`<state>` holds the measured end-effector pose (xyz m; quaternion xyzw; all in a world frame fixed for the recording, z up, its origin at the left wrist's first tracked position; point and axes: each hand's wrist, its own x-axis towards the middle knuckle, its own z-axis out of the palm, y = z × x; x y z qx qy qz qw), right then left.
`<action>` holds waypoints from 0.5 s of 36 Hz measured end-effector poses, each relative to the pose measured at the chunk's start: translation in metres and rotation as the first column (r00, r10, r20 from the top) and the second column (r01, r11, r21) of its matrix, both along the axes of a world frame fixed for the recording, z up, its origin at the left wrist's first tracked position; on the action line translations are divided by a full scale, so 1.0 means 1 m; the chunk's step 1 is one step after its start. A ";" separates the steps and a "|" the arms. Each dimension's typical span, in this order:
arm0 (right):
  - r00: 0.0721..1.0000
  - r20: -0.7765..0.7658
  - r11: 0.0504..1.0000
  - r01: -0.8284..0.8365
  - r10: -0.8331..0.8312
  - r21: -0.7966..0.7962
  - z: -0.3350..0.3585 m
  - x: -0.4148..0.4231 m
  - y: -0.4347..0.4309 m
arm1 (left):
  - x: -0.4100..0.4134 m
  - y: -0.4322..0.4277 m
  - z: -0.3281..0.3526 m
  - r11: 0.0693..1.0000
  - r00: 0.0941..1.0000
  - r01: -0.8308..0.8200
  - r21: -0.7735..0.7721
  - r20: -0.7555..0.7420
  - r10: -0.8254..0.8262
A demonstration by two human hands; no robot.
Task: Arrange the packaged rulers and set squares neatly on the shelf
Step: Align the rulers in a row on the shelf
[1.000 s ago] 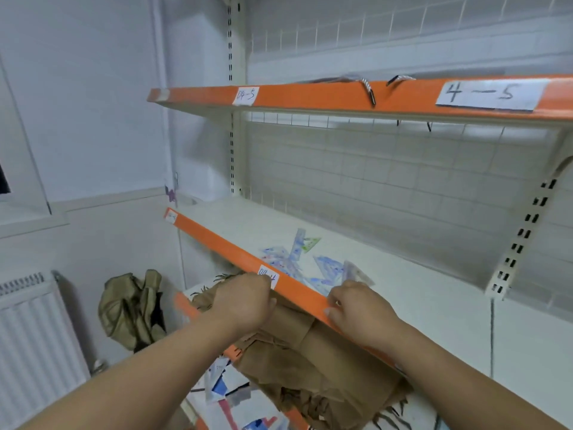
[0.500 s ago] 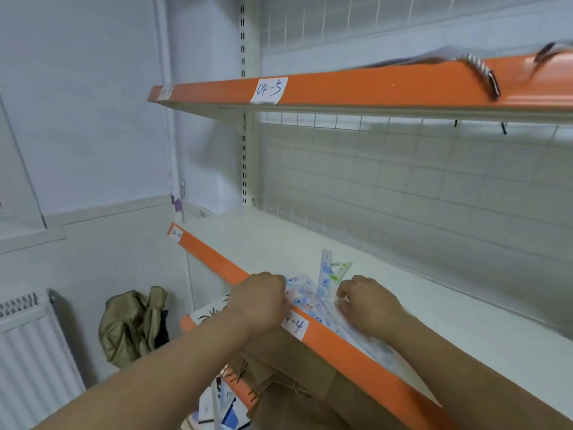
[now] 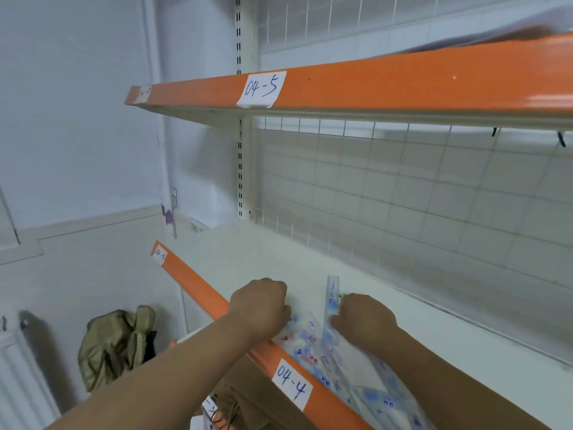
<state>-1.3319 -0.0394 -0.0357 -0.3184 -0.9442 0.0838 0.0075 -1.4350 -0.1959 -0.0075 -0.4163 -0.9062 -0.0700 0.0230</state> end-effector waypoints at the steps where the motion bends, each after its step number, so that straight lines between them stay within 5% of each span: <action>1: 1.000 0.007 1.000 0.002 -0.002 -0.004 0.000 -0.002 0.000 | -0.003 0.002 -0.001 1.000 1.000 0.008 -0.002 0.007 -0.008; 18: 0.963 0.129 0.963 0.249 -0.235 -0.100 0.005 -0.022 -0.006 | -0.039 0.026 -0.008 0.979 0.979 0.201 -0.038 0.047 -0.200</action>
